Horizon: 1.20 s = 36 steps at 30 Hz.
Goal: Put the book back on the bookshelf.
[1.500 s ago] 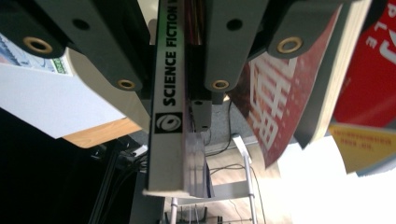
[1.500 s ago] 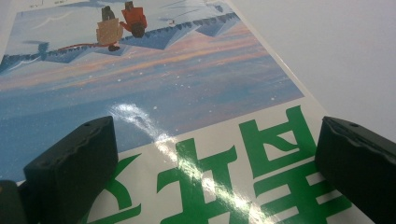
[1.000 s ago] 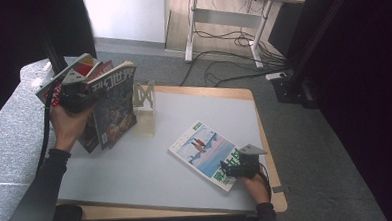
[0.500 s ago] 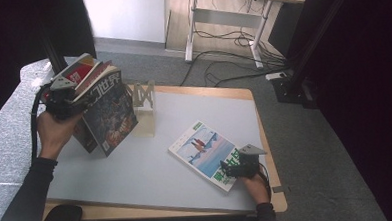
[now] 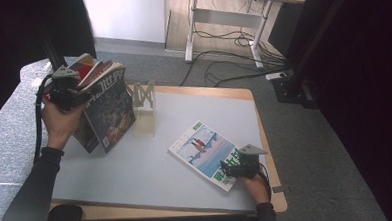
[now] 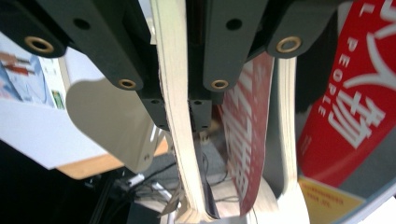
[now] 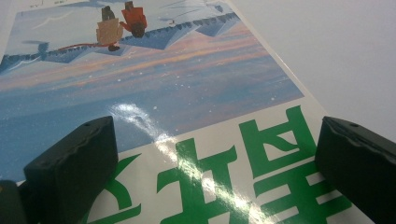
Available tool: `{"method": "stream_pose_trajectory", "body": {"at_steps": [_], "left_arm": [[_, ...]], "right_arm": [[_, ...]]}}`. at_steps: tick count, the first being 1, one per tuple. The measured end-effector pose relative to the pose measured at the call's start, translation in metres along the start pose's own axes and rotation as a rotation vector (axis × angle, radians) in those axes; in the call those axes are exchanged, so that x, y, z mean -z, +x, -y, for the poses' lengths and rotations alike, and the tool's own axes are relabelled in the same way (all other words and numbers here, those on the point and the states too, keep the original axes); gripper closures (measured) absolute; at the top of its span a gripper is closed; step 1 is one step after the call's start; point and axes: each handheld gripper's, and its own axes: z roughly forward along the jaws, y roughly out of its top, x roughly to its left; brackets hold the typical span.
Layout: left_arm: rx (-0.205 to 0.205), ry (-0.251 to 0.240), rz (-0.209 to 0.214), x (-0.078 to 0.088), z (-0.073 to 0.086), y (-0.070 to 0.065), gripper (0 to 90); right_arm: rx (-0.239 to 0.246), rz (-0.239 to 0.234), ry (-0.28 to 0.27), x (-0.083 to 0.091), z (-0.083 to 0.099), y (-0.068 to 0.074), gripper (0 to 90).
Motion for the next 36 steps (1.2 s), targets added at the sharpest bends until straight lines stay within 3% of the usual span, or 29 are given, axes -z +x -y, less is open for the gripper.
{"method": "stream_pose_trajectory", "body": {"at_steps": [6, 11, 14, 19, 24, 30, 36], "left_arm": [[0.004, -0.044, -0.022, -0.013, -0.007, -0.003, 82.9], [-0.010, -0.012, -0.034, -0.026, -0.003, -0.004, 82.7], [-0.018, -0.006, -0.047, -0.025, -0.002, -0.003, 82.4], [-0.047, 0.032, -0.066, -0.020, 0.001, -0.003, 79.4], [-0.061, 0.034, -0.078, -0.015, 0.001, -0.002, 76.4], [-0.081, 0.004, -0.071, 0.003, 0.002, -0.003, 66.7], [-0.066, -0.035, -0.041, 0.022, 0.002, -0.001, 54.1]], "right_arm": [[0.001, 0.000, 0.000, 0.000, 0.000, 0.000, 0.0], [0.002, -0.001, 0.000, 0.000, 0.000, 0.000, 0.0], [0.001, -0.001, 0.000, 0.000, 0.000, 0.000, 0.0], [0.002, 0.000, 0.000, 0.000, 0.000, 0.000, 0.0], [0.001, 0.000, 0.000, 0.000, 0.000, 0.000, 0.0], [0.000, 0.000, 0.000, 0.000, 0.000, 0.000, 0.0], [0.001, -0.001, 0.002, 0.000, 0.000, 0.000, 0.0]]}}
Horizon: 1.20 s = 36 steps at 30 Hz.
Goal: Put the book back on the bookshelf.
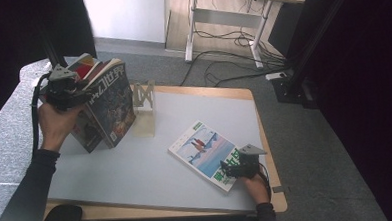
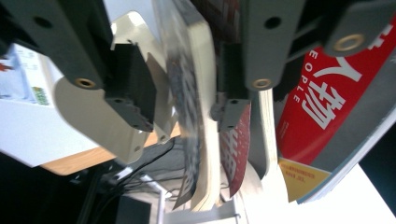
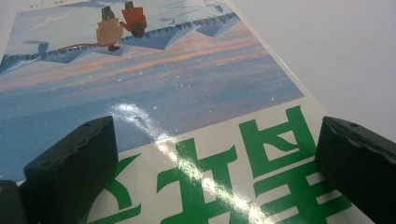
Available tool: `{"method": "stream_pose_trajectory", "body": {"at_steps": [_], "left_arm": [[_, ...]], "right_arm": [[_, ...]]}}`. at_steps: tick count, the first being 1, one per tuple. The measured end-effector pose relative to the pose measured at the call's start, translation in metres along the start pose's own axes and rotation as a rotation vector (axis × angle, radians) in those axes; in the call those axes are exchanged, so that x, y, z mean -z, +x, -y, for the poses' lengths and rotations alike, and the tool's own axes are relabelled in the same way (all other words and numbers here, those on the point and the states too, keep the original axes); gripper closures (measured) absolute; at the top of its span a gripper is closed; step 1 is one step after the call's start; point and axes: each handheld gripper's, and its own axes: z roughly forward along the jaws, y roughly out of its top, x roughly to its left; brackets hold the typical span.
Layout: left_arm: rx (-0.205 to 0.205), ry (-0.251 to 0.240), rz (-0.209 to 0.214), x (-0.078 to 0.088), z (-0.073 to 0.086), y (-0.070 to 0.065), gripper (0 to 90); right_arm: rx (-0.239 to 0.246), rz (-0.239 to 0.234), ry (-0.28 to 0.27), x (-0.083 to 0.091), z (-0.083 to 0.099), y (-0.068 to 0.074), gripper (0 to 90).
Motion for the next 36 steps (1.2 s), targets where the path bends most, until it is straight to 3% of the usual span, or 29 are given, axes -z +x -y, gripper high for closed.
{"method": "stream_pose_trajectory", "body": {"at_steps": [5, 14, 15, 18, 19, 20, 21, 25, 36], "left_arm": [[0.005, -0.013, 0.033, 0.011, 0.000, -0.001, 48.0], [-0.066, 0.003, 0.133, 0.013, 0.006, -0.028, 27.3], [-0.083, 0.015, 0.164, 0.009, 0.009, -0.038, 24.5], [-0.103, 0.031, 0.195, 0.004, 0.013, -0.047, 17.7], [-0.119, 0.043, 0.214, -0.001, 0.017, -0.057, 15.5], [-0.119, 0.043, 0.214, -0.001, 0.017, -0.057, 14.4], [-0.117, 0.043, 0.254, -0.007, 0.023, -0.066, 14.4], [-0.106, 0.057, 0.326, -0.020, 0.034, -0.080, 13.2], [-0.147, 0.097, 0.399, -0.058, 0.070, -0.110, 8.7]], "right_arm": [[0.000, 0.000, 0.001, 0.000, 0.000, 0.000, 0.0], [0.001, 0.000, 0.001, 0.000, 0.000, 0.000, 0.0], [0.001, 0.000, 0.001, 0.000, 0.000, 0.000, 0.0], [0.001, 0.000, 0.001, 0.000, 0.000, 0.000, 0.0], [0.001, 0.000, 0.001, 0.000, 0.000, 0.000, 0.0], [0.001, 0.000, 0.001, 0.000, 0.000, 0.000, 0.0], [0.000, 0.001, -0.001, 0.000, 0.000, 0.000, 0.0], [0.000, 0.001, 0.001, 0.000, 0.000, 0.000, 0.0], [0.002, 0.004, 0.000, 0.001, 0.000, 0.001, 0.0]]}}
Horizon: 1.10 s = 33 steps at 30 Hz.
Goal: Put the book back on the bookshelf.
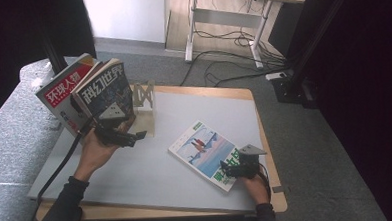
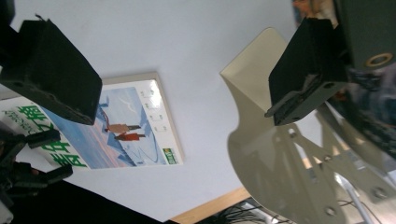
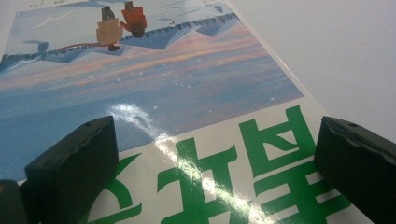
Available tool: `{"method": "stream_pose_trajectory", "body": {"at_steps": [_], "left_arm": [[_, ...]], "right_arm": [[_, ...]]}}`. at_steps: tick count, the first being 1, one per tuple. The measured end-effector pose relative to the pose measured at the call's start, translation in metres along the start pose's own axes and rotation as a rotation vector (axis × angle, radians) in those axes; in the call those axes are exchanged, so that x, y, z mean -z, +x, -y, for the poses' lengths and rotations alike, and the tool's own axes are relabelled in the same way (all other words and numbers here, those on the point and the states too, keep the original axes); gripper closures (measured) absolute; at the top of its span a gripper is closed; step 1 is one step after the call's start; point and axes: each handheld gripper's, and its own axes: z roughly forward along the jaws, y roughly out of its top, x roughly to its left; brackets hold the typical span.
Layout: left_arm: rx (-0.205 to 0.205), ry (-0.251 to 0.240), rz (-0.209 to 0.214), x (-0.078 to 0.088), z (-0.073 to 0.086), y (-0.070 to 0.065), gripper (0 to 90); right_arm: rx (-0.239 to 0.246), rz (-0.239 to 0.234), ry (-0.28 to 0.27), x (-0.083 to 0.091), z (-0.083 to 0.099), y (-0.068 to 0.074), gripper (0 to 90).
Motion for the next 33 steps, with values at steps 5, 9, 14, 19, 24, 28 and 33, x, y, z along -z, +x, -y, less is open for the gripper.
{"method": "stream_pose_trajectory", "body": {"at_steps": [5, 9, 14, 19, 24, 28, 33], "left_arm": [[-0.021, 0.010, 0.027, -0.022, 0.013, -0.006, 8.0], [-0.065, 0.042, 0.032, -0.041, 0.021, -0.012, 6.3], [-0.093, 0.083, 0.051, -0.063, 0.031, -0.018, 1.9], [-0.112, 0.118, 0.065, -0.079, 0.040, -0.023, 0.0], [-0.108, 0.132, 0.090, -0.095, 0.049, -0.027, 0.3], [-0.118, 0.149, 0.095, -0.103, 0.053, -0.029, 0.6], [-0.118, 0.137, 0.114, -0.115, 0.054, -0.030, 1.7]], "right_arm": [[-0.005, 0.004, -0.004, 0.002, 0.001, 0.002, 2.2], [-0.007, 0.010, -0.006, 0.003, 0.002, 0.003, 2.4], [-0.013, 0.017, -0.005, 0.005, 0.003, 0.004, 2.3], [-0.021, 0.026, -0.004, 0.007, 0.004, 0.005, 2.0], [-0.030, 0.041, -0.001, 0.009, 0.006, 0.006, 0.1], [-0.037, 0.054, 0.004, 0.012, 0.008, 0.007, 0.0], [-0.043, 0.065, 0.012, 0.015, 0.009, 0.006, 0.0]]}}
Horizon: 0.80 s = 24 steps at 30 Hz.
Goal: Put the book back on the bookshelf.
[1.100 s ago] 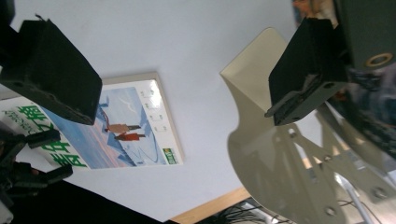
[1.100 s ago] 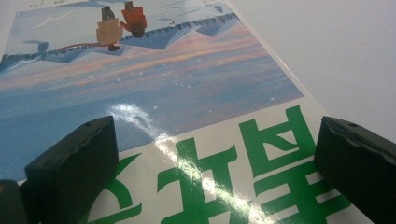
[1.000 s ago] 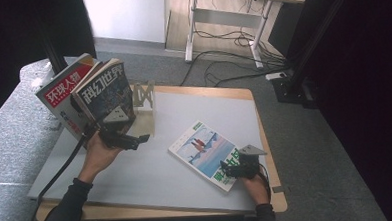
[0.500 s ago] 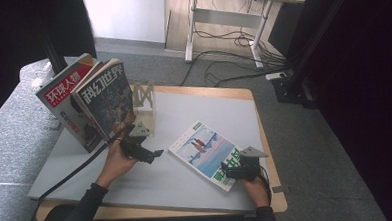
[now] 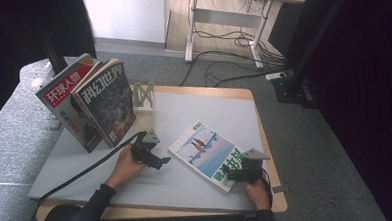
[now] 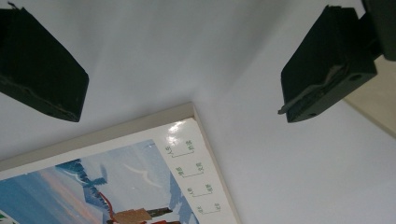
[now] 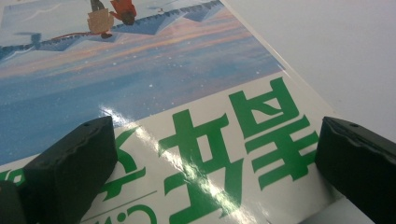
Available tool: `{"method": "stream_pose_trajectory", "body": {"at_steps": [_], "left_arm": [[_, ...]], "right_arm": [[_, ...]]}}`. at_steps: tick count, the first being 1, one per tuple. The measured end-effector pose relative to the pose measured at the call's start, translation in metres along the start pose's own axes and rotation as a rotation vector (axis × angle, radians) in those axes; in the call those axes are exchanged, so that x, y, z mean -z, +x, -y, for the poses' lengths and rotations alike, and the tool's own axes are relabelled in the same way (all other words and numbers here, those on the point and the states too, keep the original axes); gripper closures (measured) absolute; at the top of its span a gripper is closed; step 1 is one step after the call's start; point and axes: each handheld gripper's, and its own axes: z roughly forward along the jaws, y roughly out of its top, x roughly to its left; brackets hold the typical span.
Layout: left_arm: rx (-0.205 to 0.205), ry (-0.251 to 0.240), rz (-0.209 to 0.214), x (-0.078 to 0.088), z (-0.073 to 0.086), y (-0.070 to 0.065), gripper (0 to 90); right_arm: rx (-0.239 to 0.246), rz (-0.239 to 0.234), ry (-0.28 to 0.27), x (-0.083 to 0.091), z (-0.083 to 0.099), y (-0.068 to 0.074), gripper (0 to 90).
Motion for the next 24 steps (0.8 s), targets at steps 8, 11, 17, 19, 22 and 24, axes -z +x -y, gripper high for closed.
{"method": "stream_pose_trajectory", "body": {"at_steps": [8, 11, 17, 19, 22, 24], "left_arm": [[0.008, -0.008, 0.014, -0.013, -0.011, 0.004, 4.8], [0.018, -0.004, 0.028, -0.017, -0.015, 0.004, 5.1], [0.032, 0.019, 0.052, -0.032, -0.022, 0.006, 7.6], [0.040, 0.036, 0.071, -0.041, -0.021, 0.006, 8.3], [0.082, 0.046, 0.115, -0.049, -0.020, 0.007, 7.9], [0.082, 0.057, 0.125, -0.050, -0.022, 0.007, 8.0]], "right_arm": [[-0.038, 0.043, 0.015, 0.010, 0.006, -0.006, 0.0], [-0.082, 0.031, 0.019, 0.011, 0.009, -0.010, 0.0], [-0.105, 0.014, 0.024, 0.011, 0.010, -0.012, 0.0], [-0.125, -0.002, 0.027, 0.010, 0.011, -0.015, 0.0], [-0.129, -0.008, 0.030, 0.010, 0.011, -0.016, 0.0], [-0.132, -0.007, 0.031, 0.009, 0.010, -0.016, 0.0]]}}
